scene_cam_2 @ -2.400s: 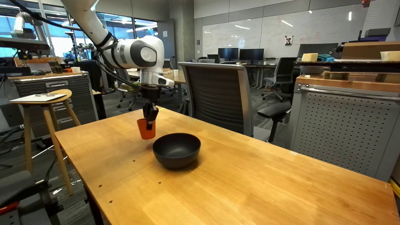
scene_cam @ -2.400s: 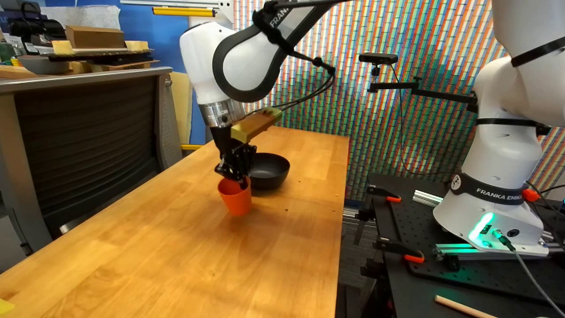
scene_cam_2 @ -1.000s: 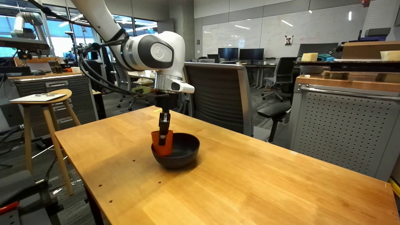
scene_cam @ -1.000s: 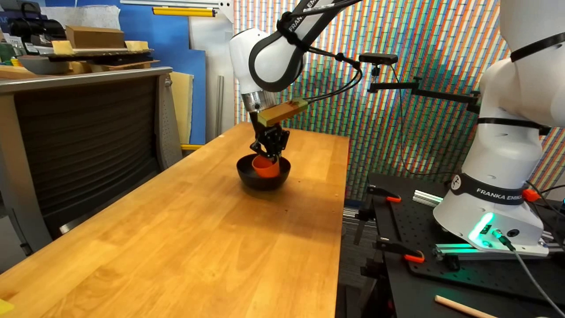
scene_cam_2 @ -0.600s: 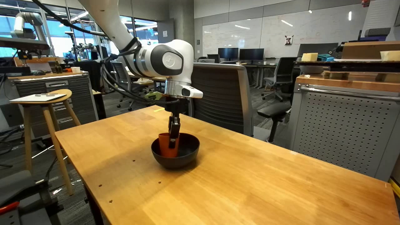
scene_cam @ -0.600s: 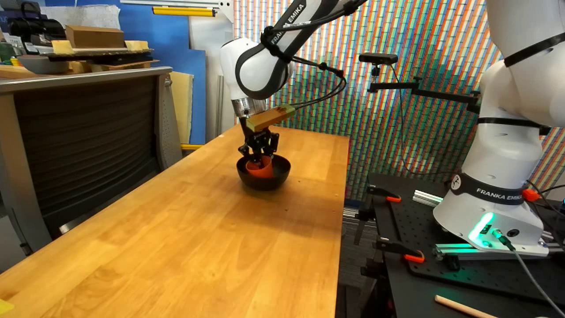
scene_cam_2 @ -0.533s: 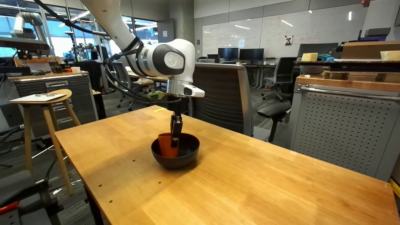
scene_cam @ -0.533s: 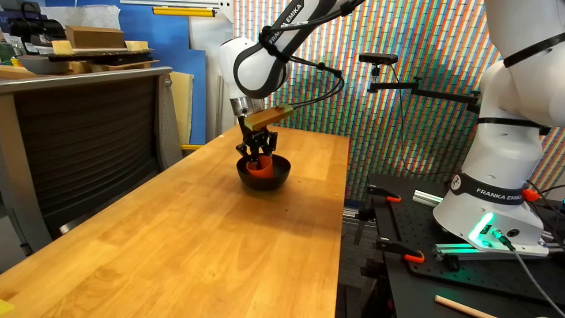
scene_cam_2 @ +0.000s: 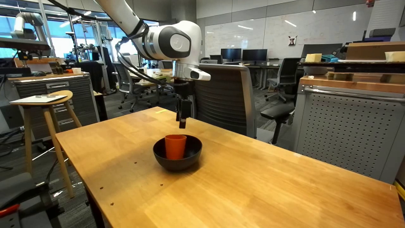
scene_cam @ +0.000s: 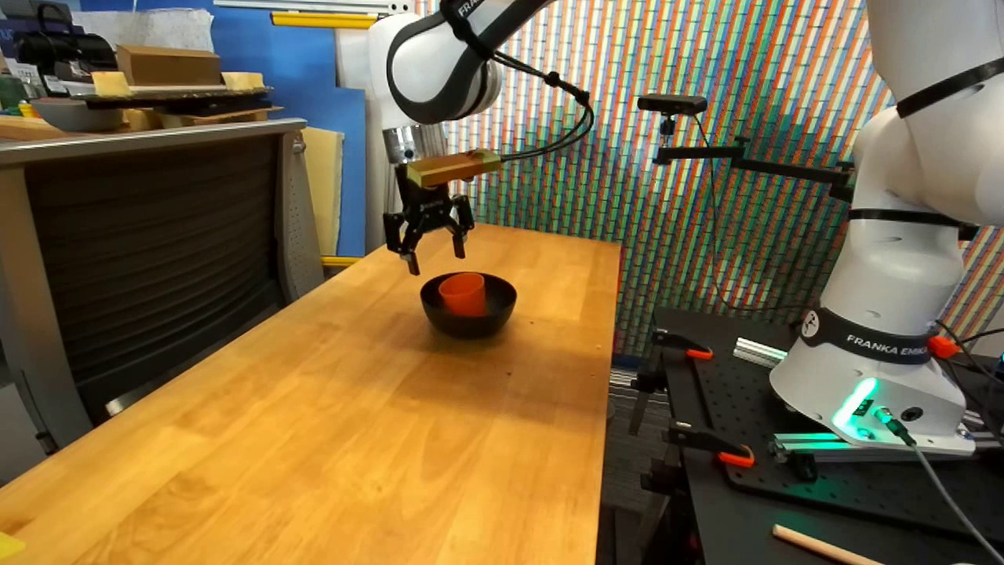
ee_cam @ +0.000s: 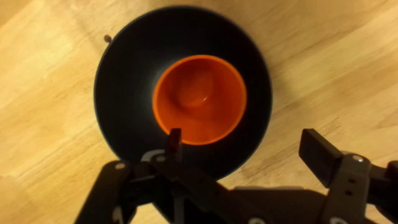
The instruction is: Put the cup in the bowl
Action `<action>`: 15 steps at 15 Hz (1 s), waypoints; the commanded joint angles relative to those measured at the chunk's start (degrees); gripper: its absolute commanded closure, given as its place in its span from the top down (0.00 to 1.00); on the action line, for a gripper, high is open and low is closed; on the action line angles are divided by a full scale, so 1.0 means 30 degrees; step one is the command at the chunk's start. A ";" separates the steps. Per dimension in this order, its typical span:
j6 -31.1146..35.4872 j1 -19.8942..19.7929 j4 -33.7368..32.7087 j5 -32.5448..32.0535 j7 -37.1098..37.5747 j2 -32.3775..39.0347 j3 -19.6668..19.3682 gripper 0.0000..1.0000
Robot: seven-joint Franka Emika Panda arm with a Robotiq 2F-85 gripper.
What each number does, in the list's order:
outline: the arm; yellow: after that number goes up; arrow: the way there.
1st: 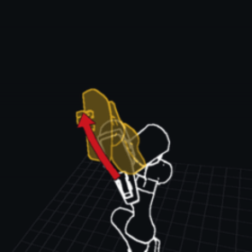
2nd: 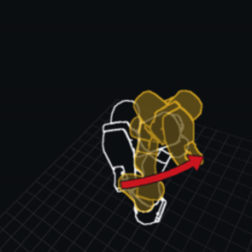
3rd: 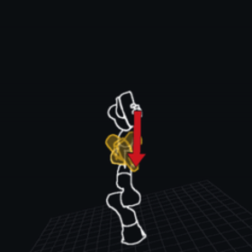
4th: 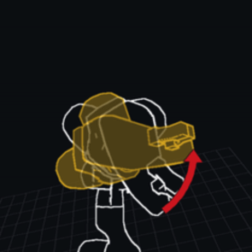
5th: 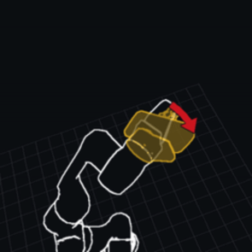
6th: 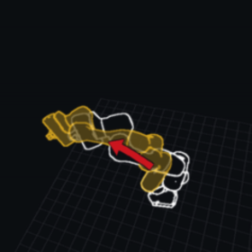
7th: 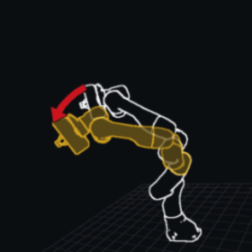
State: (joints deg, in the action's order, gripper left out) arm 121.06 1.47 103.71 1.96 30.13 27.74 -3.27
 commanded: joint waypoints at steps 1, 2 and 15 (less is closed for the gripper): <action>-0.1706 0.0073 0.2438 0.1419 -0.2777 -0.3215 0.0993 1.00; -0.1914 0.0108 0.3495 0.1569 -0.2924 -0.4454 0.1053 1.00; -0.6274 -0.1282 1.0405 0.0548 -0.3577 -1.6669 0.0667 1.00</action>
State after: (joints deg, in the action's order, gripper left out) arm 105.81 -1.05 131.69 5.55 21.10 -14.32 -1.68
